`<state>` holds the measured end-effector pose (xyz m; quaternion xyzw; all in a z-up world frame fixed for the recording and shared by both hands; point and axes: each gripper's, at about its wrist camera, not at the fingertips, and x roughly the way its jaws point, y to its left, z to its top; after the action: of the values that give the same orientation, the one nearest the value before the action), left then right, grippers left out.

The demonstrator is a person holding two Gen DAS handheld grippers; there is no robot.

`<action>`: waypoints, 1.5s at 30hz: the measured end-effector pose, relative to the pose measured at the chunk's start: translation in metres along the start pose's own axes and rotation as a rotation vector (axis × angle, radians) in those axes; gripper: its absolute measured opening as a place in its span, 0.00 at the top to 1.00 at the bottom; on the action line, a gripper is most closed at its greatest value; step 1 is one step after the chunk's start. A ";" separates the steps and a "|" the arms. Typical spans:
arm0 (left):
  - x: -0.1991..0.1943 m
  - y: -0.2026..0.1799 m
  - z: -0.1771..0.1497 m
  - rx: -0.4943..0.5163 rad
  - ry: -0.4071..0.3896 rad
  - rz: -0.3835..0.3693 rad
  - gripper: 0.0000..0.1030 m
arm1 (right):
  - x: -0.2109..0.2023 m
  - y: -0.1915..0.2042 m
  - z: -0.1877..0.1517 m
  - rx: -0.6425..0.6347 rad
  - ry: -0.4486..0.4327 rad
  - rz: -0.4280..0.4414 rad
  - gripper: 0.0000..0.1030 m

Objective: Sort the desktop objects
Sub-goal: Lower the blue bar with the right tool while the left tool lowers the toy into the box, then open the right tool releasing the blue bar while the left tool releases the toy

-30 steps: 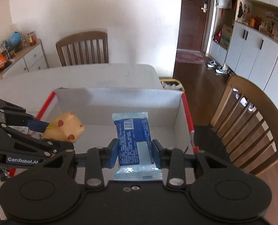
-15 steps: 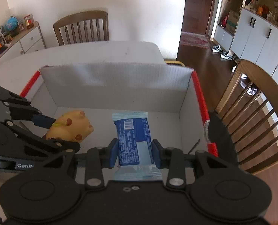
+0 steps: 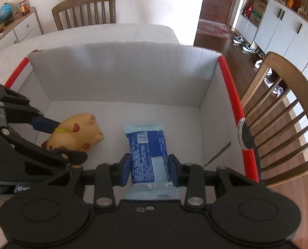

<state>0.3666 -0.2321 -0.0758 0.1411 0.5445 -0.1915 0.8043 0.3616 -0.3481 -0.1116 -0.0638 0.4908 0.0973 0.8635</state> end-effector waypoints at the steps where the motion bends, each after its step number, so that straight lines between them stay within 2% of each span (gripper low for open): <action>1: 0.001 0.000 0.001 -0.001 0.004 0.000 0.57 | 0.001 0.000 0.000 -0.002 0.007 0.001 0.64; 11: 0.008 0.006 0.006 -0.004 0.073 -0.024 0.57 | 0.010 0.005 0.000 -0.018 0.094 -0.014 0.64; 20: 0.006 0.009 0.002 -0.001 0.090 -0.026 0.56 | 0.012 0.005 -0.003 -0.023 0.110 -0.005 0.61; 24: 0.000 0.009 -0.001 0.006 0.076 -0.050 0.52 | 0.008 0.005 -0.003 -0.034 0.112 0.010 0.60; 26: -0.004 0.009 -0.003 0.009 0.064 -0.060 0.44 | 0.005 0.006 -0.003 -0.037 0.103 0.008 0.57; 36: -0.024 -0.001 -0.002 0.018 0.004 -0.064 0.44 | -0.018 0.001 -0.003 -0.041 0.069 0.016 0.56; 45: -0.044 -0.001 -0.012 -0.015 -0.066 -0.071 0.44 | -0.051 -0.008 -0.005 -0.032 0.008 0.041 0.54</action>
<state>0.3417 -0.2207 -0.0394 0.1092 0.5238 -0.2201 0.8156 0.3336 -0.3623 -0.0702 -0.0682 0.4936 0.1227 0.8583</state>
